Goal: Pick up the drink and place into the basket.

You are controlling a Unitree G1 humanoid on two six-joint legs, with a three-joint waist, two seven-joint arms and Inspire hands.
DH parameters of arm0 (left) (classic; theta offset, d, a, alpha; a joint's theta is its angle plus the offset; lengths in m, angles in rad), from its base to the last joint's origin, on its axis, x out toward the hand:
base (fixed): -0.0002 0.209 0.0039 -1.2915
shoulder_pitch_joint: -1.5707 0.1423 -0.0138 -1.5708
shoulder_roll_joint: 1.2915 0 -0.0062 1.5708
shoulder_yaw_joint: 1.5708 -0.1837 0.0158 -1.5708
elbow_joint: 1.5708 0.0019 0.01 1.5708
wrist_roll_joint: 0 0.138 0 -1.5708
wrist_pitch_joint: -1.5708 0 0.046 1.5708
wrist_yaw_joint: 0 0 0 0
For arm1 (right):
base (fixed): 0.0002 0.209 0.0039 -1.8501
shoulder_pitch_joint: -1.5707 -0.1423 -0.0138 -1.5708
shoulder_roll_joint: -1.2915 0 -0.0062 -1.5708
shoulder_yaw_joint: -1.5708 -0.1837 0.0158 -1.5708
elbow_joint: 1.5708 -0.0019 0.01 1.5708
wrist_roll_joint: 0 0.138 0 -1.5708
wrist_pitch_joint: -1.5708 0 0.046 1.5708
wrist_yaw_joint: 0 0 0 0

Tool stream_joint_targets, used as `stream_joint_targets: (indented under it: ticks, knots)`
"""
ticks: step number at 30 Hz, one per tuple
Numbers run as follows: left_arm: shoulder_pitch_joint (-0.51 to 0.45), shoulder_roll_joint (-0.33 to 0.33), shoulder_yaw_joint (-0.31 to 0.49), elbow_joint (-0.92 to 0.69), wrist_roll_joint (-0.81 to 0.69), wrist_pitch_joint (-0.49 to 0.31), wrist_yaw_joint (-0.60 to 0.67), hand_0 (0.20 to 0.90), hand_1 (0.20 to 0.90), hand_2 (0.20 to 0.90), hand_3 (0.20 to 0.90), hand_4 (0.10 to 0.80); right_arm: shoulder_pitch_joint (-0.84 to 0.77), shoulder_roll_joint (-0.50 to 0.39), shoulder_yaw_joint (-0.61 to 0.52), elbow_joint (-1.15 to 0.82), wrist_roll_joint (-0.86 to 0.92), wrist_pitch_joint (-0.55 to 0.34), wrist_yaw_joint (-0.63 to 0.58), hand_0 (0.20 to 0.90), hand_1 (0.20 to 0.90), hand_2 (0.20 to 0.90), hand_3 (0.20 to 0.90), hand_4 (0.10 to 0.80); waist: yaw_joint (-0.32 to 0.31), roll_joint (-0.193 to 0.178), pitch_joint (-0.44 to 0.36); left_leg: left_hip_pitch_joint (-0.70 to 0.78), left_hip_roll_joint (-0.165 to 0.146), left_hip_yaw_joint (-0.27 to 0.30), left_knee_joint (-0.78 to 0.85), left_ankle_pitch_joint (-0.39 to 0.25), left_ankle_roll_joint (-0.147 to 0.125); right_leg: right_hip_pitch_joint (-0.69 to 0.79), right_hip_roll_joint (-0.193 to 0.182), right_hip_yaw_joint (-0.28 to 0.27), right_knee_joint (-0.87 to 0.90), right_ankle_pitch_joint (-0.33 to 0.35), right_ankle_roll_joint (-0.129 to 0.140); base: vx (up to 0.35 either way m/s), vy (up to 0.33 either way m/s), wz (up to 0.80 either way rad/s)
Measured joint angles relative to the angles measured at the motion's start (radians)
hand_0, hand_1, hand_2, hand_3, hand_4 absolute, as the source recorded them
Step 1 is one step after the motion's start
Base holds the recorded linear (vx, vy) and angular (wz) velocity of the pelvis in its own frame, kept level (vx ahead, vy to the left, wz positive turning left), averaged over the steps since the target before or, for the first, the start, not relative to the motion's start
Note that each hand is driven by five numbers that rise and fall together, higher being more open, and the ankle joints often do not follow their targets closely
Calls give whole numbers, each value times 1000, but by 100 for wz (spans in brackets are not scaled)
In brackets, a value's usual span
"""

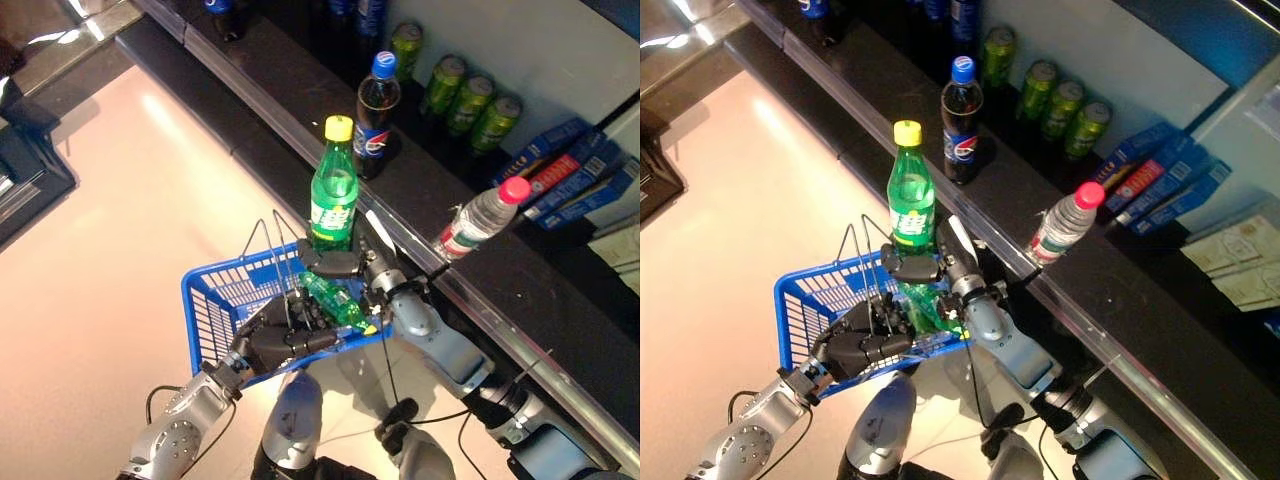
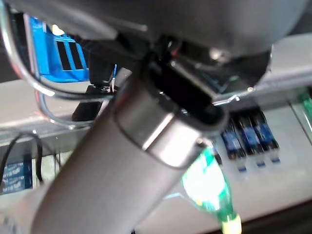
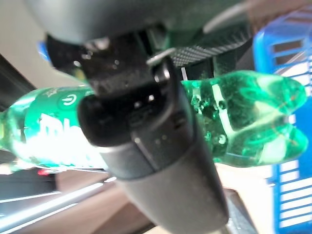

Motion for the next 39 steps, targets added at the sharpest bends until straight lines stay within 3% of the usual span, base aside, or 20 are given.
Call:
stream_joint_targets:
  ticks: [7, 12, 13, 21, 30, 39]
  knots:
    - [4, 24, 42, -37, -5, 53, -78, 300, 300, 300, 200, 100, 17, 23, -2, 141, -34, 1, -27, 300, 300, 300, 200, 100, 26, 2, -1, -23, -16, -20, -1, 5, 6, 11, -17, -47, 1, -13, 11, 8, -25, 19]
    - [5, 21, 53, -37, -38, 85, -81, 300, 300, 300, 200, 100, 24, 52, -1, 210, -37, -5, -31, 300, 300, 300, 200, 100, 49, 2, -1, -25, -25, -30, -2, 5, 6, 18, -24, -56, 0, -18, 18, 22, -23, 12]
    - [5, 22, 53, -37, -39, 101, -92, 300, 300, 300, 200, 100, 24, 73, -1, 248, -37, -7, -32, 300, 300, 300, 200, 100, 52, 2, -1, -27, -34, -48, -1, 5, 6, 28, -25, -46, 1, -27, 29, 14, -7, 26]
    - [3, 43, 48, -37, -39, 129, -97, 300, 300, 300, 200, 100, 3, 158, 1, 370, 14, -43, -25, 300, 300, 300, 200, 100, 82, 2, -1, -27, -37, -59, 1, 5, 7, 40, -26, -61, 2, -32, 28, 24, -11, 8]
    - [2, 67, 29, -39, -39, 168, -100, 300, 300, 300, 200, 100, -12, 178, 104, 484, -17, 9, 127, 300, 300, 300, 200, 100, 113, 1, -2, -35, -45, -79, 1, 6, 7, 35, -38, -78, 26, -54, 30, 10, -7, 6]
    - [6, 98, -1, -35, -36, 177, -99, 300, 300, 300, 200, 100, -43, 212, 107, 603, -176, -25, 189, 300, 300, 300, 200, 100, 118, -3, -4, -55, -47, -82, 0, 10, 7, 11, -42, -78, 39, -59, 30, -16, -5, 0]
